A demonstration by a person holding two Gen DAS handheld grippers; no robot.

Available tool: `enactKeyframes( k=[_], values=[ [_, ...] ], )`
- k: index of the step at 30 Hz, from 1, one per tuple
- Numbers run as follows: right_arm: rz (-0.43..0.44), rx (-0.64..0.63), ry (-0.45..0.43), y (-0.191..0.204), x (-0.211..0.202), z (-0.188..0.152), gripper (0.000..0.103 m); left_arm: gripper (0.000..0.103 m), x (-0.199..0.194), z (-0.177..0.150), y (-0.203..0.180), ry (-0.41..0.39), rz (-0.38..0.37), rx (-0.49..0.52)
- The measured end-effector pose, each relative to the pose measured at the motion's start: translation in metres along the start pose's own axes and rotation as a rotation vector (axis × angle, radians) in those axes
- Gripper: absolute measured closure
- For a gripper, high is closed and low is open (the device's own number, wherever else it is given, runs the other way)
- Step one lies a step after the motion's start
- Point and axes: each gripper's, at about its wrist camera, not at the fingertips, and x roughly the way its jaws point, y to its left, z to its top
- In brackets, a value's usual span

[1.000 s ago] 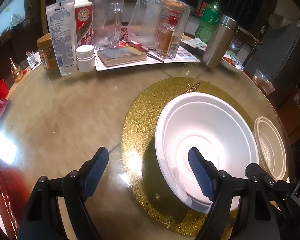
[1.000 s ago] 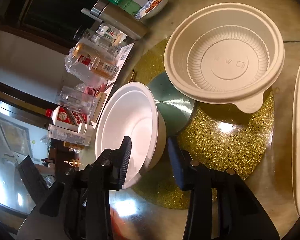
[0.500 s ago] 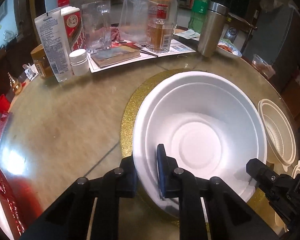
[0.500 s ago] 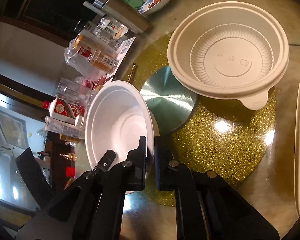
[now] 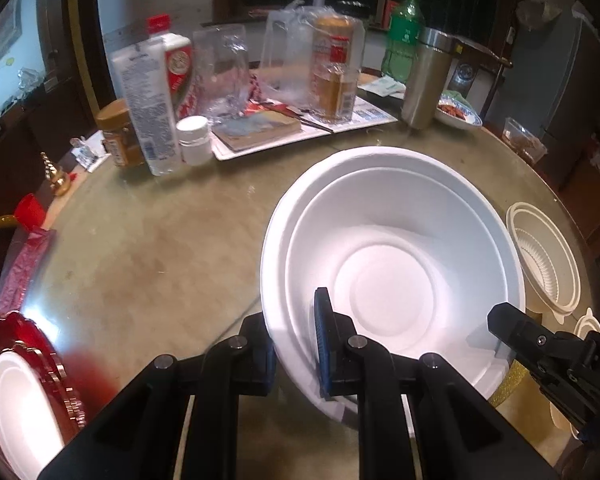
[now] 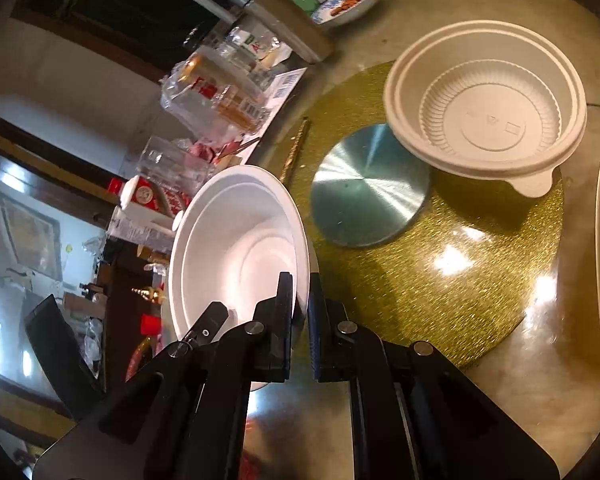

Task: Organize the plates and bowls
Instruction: 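Lift the second foam bowl and carry it toward the red plate stack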

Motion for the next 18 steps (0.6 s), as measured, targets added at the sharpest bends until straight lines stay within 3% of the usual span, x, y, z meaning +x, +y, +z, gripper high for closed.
enactKeyframes(
  k=[18],
  values=[
    [0.045, -0.131, -0.008, 0.071, -0.025, -0.060, 0.096, 0.088, -0.077, -0.022, 0.071, -0.105, -0.014, -0.053]
  ],
)
